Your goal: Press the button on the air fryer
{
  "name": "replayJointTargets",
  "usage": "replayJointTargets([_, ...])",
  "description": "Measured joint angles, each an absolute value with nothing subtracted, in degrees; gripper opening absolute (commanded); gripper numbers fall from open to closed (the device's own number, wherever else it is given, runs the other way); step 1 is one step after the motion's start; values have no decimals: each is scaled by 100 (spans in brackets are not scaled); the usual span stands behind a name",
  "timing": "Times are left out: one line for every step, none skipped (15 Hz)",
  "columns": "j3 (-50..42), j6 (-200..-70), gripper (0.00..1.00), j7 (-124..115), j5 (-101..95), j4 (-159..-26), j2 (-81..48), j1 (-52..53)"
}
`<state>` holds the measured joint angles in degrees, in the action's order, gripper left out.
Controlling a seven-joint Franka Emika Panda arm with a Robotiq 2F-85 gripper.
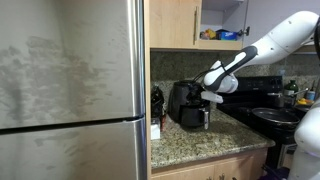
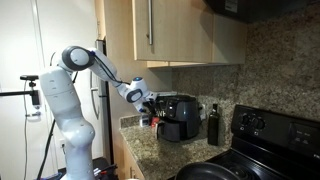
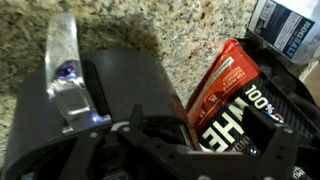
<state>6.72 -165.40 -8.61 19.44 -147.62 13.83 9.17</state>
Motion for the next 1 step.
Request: replayJointTargets([549,-16216,100,-634,2075,-15000,1748,973])
